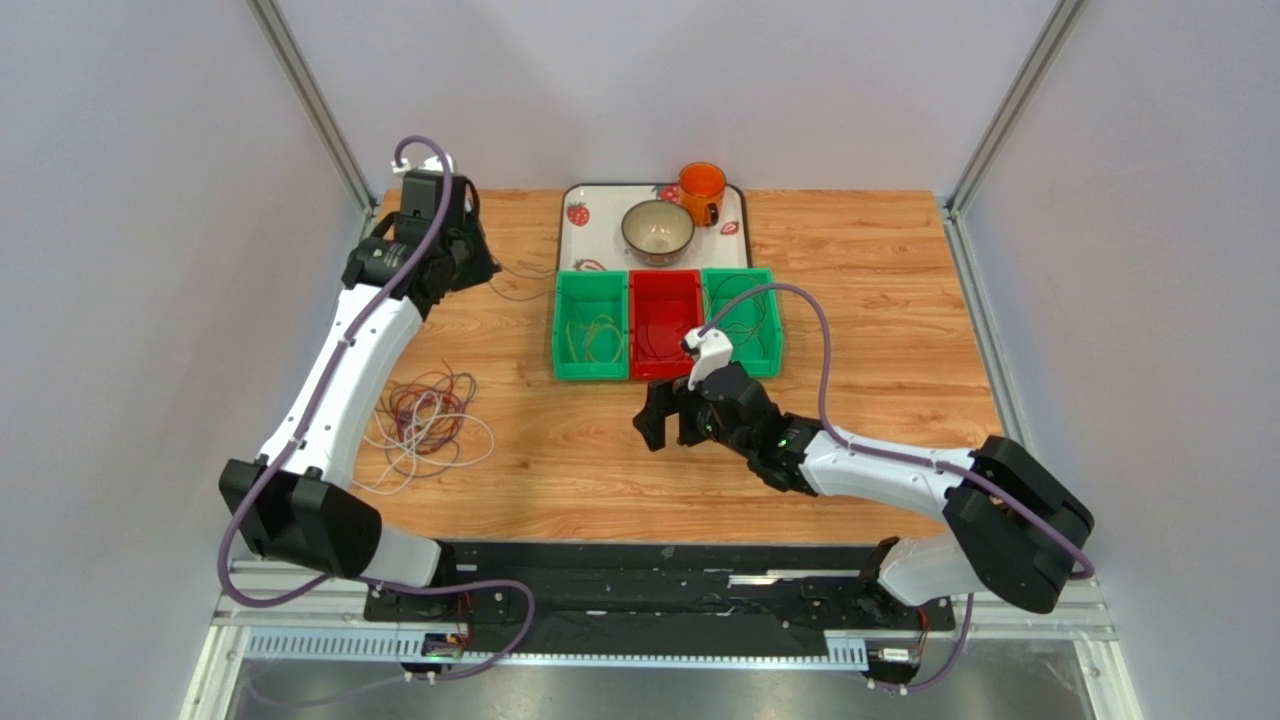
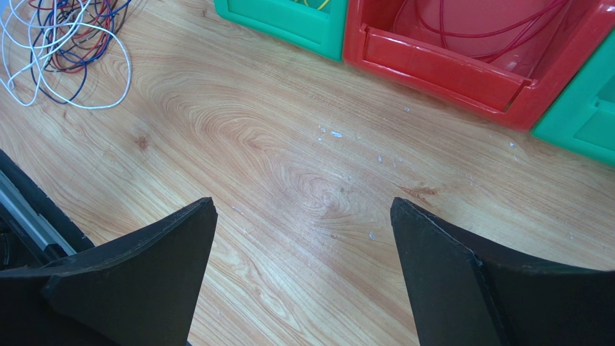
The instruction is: Untangle the cables
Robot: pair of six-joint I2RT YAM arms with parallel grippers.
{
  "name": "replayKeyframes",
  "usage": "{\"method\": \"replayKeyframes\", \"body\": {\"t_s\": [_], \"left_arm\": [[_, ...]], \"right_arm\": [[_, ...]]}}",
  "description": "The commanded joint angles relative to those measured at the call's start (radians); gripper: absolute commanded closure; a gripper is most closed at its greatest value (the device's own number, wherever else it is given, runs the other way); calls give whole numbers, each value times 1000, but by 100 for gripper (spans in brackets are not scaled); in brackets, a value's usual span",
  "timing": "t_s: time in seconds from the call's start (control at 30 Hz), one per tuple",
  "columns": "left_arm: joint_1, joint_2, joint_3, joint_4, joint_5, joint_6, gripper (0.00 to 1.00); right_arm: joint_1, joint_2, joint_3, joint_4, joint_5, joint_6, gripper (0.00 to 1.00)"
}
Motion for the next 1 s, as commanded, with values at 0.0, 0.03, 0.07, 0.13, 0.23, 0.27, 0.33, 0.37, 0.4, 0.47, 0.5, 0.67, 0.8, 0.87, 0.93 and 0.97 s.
{"method": "replayKeyframes", "body": {"t_s": [0.0, 0.03, 0.07, 0.13, 0.23, 0.27, 0.33, 0.37, 0.4, 0.47, 0.5, 0.67, 0.8, 0.87, 0.93, 0.97], "left_arm": [[-51, -72, 96, -95, 64, -9, 100], [-57, -77, 119, -96, 80, -15, 100], [-63, -82, 127, -98, 100, -17, 100], [-73, -77, 153, -115, 117, -40, 100], [-74, -62, 162, -132, 172, -69, 100], [-74, -62, 156, -129, 195, -77, 100], [-74, -59, 135, -107, 246, -95, 100], [-74, -53, 127, -98, 278, -98, 100], [-74, -49, 119, -92, 284, -103, 100], [-74, -34, 103, -89, 276, -112, 100], [-74, -31, 90, -89, 272, -118, 100], [-73, 16, 55, -66, 270, -115, 100], [-73, 78, 58, -66, 278, -97, 100], [-74, 107, 58, -63, 272, -92, 100], [-74, 125, 64, -56, 263, -86, 100], [-74, 142, 67, -58, 241, -83, 100]], "right_arm": [[2, -5, 37, 28, 21, -7, 4], [2, -7, 36, 30, 24, -7, 4], [2, -8, 36, 28, 25, -8, 4], [2, -19, 28, 34, 38, -2, 4], [2, -31, 11, 45, 51, 2, 4], [2, -37, 8, 50, 53, 4, 4], [2, -37, 8, 48, 54, 4, 4], [2, -30, 14, 45, 54, 4, 4], [2, -28, 17, 40, 54, 4, 4], [2, -22, 23, 33, 53, 6, 4], [2, -25, 23, 34, 53, 6, 4], [2, -25, 22, 33, 54, 6, 4], [2, -22, 25, 30, 53, 6, 4], [1, -22, 25, 30, 53, 6, 4], [4, -21, 25, 30, 53, 4, 4], [2, -21, 27, 28, 53, 6, 4]]}}
